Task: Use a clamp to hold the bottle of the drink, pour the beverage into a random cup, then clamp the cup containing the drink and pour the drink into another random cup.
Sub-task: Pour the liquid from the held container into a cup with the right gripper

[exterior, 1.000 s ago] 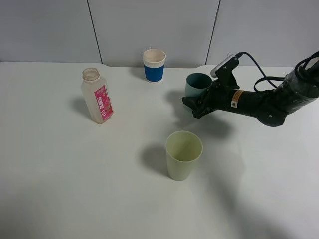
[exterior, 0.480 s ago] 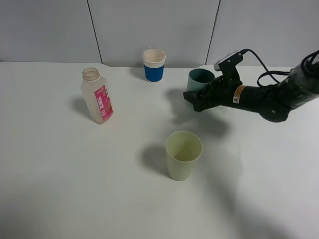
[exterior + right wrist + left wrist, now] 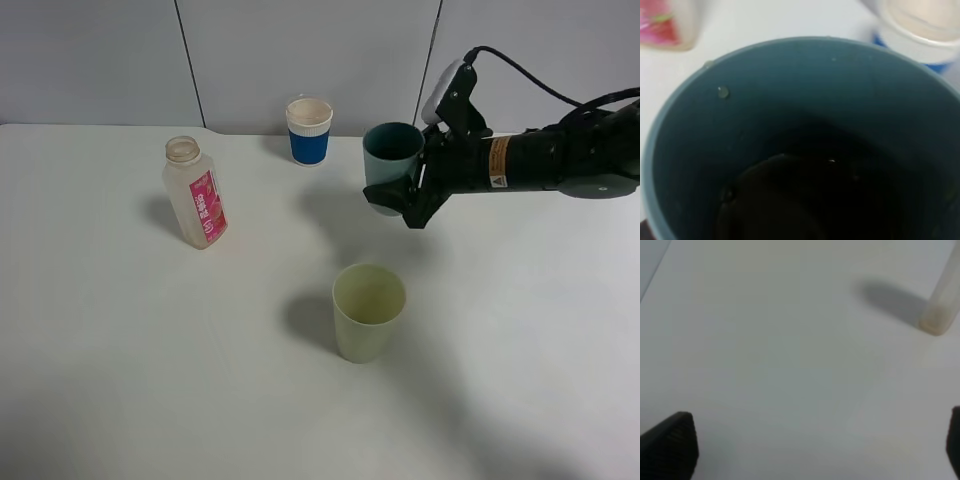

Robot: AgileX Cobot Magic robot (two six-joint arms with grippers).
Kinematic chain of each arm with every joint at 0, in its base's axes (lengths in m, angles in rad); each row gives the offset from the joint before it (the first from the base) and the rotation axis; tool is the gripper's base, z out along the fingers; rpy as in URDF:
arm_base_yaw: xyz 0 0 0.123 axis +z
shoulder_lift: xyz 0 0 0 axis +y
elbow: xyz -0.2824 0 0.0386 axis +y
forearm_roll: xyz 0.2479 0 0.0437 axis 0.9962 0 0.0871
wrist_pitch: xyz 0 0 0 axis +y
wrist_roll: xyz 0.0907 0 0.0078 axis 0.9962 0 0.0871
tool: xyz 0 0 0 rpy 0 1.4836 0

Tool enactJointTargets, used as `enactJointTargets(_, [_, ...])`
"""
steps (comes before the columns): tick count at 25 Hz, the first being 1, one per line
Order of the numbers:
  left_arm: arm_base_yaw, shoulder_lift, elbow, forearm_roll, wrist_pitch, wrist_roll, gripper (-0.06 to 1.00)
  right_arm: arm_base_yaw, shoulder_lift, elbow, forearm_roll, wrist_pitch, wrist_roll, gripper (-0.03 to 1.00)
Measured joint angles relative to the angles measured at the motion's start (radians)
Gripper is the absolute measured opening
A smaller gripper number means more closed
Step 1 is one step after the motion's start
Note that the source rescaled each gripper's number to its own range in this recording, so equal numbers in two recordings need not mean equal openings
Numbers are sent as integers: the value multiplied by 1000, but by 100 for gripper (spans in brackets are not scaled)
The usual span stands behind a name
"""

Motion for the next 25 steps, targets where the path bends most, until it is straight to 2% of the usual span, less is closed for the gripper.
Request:
enactJointTargets(3, [0, 0, 0, 0, 0, 0, 100, 2, -20, 0, -133, 0, 7, 0])
enactJointTargets(7, [0, 0, 0, 0, 0, 0, 100, 18, -35, 0, -227, -19, -68, 0])
enactJointTargets(9, [0, 0, 0, 0, 0, 0, 100, 34, -47, 0, -233, -35, -150, 0])
enactJointTargets(19, [0, 0, 0, 0, 0, 0, 100, 72, -80, -2, -219, -42, -372, 0])
enactJointTargets(25, [0, 0, 0, 0, 0, 0, 100, 101, -80, -2, -219, -53, -422, 0])
